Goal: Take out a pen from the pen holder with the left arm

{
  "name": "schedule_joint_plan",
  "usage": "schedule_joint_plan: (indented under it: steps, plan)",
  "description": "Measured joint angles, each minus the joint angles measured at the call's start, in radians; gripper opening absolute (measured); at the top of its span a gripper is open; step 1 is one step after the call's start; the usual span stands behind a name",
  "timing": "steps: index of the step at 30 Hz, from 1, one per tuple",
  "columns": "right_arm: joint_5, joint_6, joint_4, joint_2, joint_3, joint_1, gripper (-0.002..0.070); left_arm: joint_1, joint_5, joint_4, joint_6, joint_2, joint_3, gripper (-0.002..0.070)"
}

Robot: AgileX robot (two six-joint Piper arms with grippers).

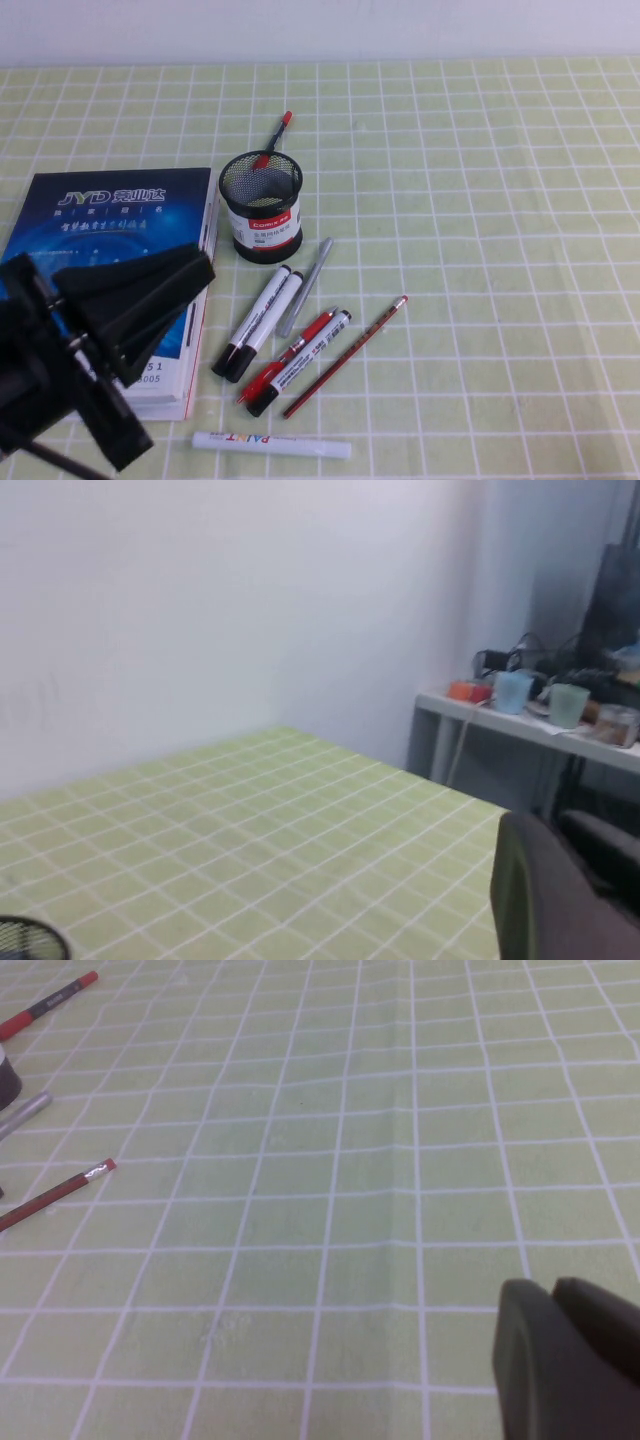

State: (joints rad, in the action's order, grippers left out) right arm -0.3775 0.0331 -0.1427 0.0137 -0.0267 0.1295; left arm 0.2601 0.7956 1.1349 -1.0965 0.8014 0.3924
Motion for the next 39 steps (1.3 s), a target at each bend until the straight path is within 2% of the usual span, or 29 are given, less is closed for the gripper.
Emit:
schedule_joint_plan:
  steps: [5,8,31,34,36,39]
  plan:
    - [0.000,0.000,0.000,0.000,0.000,0.000,-0.0015,0.000,-0.219,0.170,-0.244,-0.228,-0.005,0.0000]
    - [0.000,0.000,0.000,0.000,0.000,0.000,-0.0015,0.000,-0.296,0.198,-0.307,-0.313,-0.005,0.0000]
    - [0.000,0.000,0.000,0.000,0.000,0.000,-0.0015,0.010,-0.373,0.225,-0.345,-0.387,-0.005,0.0000]
    - [0.000,0.000,0.000,0.000,0.000,0.000,-0.0015,0.010,-0.417,0.154,-0.355,-0.387,-0.011,0.0000]
    - [0.000,0.000,0.000,0.000,0.000,0.000,-0.0015,0.010,-0.482,0.042,-0.361,-0.387,-0.020,0.0000]
    - [0.000,0.000,0.000,0.000,0.000,0.000,-0.0015,0.010,-0.686,-0.212,-0.296,-0.387,-0.026,0.0000]
